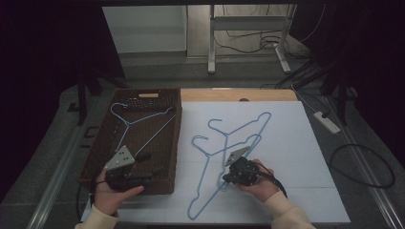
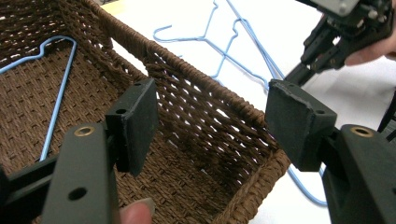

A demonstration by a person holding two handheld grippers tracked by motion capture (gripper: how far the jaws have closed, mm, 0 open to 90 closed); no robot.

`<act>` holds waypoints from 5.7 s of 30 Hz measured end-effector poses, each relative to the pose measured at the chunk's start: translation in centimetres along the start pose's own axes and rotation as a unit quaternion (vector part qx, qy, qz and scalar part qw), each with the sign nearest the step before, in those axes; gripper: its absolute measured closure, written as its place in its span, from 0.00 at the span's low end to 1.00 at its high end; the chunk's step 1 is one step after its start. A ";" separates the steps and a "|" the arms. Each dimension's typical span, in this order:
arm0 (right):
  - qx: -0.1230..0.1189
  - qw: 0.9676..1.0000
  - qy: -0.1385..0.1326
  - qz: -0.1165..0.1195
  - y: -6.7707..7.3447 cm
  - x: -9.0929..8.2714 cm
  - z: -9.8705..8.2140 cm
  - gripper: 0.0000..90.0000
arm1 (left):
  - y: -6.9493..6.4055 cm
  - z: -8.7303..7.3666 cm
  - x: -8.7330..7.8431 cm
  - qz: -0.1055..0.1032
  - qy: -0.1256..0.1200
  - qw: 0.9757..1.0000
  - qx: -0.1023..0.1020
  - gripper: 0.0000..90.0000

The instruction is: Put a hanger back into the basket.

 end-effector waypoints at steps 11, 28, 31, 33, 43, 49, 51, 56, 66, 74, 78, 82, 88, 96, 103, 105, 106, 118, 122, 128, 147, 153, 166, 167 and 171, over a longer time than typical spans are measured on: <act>-0.002 0.999 0.023 0.039 2.6 0.7 -0.7 1.00 | 0.1 0.0 0.0 0.000 0.000 1.000 -0.001 0.39; -0.015 0.998 0.022 0.056 7.3 -0.2 -2.4 1.00 | 0.0 0.0 0.0 -0.001 0.000 1.000 0.002 0.39; -0.007 0.999 0.006 0.047 6.5 -0.4 -2.0 1.00 | 0.0 0.0 0.0 -0.001 0.000 1.000 0.001 0.39; 0.006 0.999 -0.006 0.037 5.7 -0.9 -1.7 1.00 | -0.1 0.0 0.0 -0.001 0.001 1.000 0.002 0.39; 0.022 0.999 0.008 0.035 4.1 0.2 -1.9 1.00 | 0.0 -0.1 0.1 -0.002 0.002 1.000 0.001 0.39; 0.023 0.998 0.012 0.049 5.0 0.4 -2.0 1.00 | -0.1 0.0 0.0 -0.002 0.001 1.000 0.002 0.39; 0.021 0.998 0.014 0.055 5.5 0.4 -2.1 1.00 | 0.0 0.0 0.0 -0.001 0.001 1.000 0.002 0.39; 0.018 0.997 0.018 0.069 7.1 0.2 -2.5 1.00 | 0.0 0.0 -0.1 -0.001 0.000 1.000 0.002 0.39; -0.004 0.996 0.024 0.085 9.5 0.2 -2.9 1.00 | 0.0 0.0 -0.1 -0.001 0.001 1.000 0.003 0.39; 0.015 0.999 -0.024 0.044 6.5 -1.4 -1.3 0.93 | 0.0 0.0 -0.1 -0.002 -0.001 1.000 0.000 0.39; 0.034 0.998 -0.053 -0.010 1.9 -2.4 1.1 0.76 | 0.0 0.0 0.0 -0.003 -0.002 1.000 -0.001 0.39; 0.056 0.995 -0.060 -0.048 -2.3 -1.9 3.8 0.63 | 0.1 0.0 0.0 -0.002 -0.003 1.000 -0.002 0.39; 0.046 0.996 -0.029 -0.077 -6.7 1.0 6.6 0.58 | 0.2 0.0 -0.1 -0.002 -0.004 1.000 -0.003 0.39; 0.036 0.997 0.010 -0.070 -8.6 4.1 8.3 0.63 | 0.2 0.0 0.0 -0.003 -0.006 1.000 -0.002 0.39; 0.026 0.997 0.028 -0.061 -8.8 5.2 9.0 0.68 | 0.3 0.1 -0.1 -0.003 -0.006 1.000 -0.002 0.39; 0.021 0.997 0.036 -0.066 -8.9 5.5 8.9 0.71 | 0.3 0.1 -0.1 -0.002 -0.007 1.000 -0.002 0.39; 0.022 0.997 0.038 -0.065 -8.9 5.6 8.8 0.72 | 0.3 0.1 -0.1 -0.002 -0.008 1.000 -0.002 0.39; 0.043 0.996 0.041 -0.060 -8.3 5.7 8.6 0.96 | 0.1 0.2 -0.2 -0.002 -0.008 1.000 0.000 0.39; 0.055 0.996 0.019 -0.065 -8.4 4.6 8.5 0.96 | 0.0 0.2 -0.2 -0.002 -0.008 1.000 0.001 0.39; 0.066 0.994 -0.042 -0.074 -8.1 1.4 8.3 0.96 | -0.3 0.3 0.1 -0.002 -0.005 1.000 0.004 0.39; 0.078 0.985 -0.134 -0.075 -6.6 -3.6 6.6 0.96 | -2.4 1.4 2.5 -0.022 0.012 1.000 0.002 0.37; 0.080 0.983 -0.145 -0.075 -6.4 -4.0 6.3 0.96 | -3.8 2.3 4.4 -0.036 0.027 0.999 -0.004 0.36; 0.080 0.983 -0.149 -0.076 -6.2 -4.3 6.2 0.96 | -5.6 2.9 7.5 -0.064 0.038 0.997 -0.009 0.36; 0.080 0.983 -0.149 -0.075 -6.2 -4.4 6.2 0.96 | -5.6 3.0 7.7 -0.068 0.039 0.997 -0.011 0.36; 0.080 0.982 -0.151 -0.076 -6.2 -4.4 6.3 0.96 | -5.8 3.3 8.5 -0.076 0.043 0.996 -0.020 0.36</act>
Point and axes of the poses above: each handheld gripper's, and its own axes: x roughly forward along the jaws, z roughly out of its top, y roughly to its left, the point moved 8 cm from there along x, roughly forward along the jaws, and after that the axes turned 1 degree about -y, right-handed, at the moved point
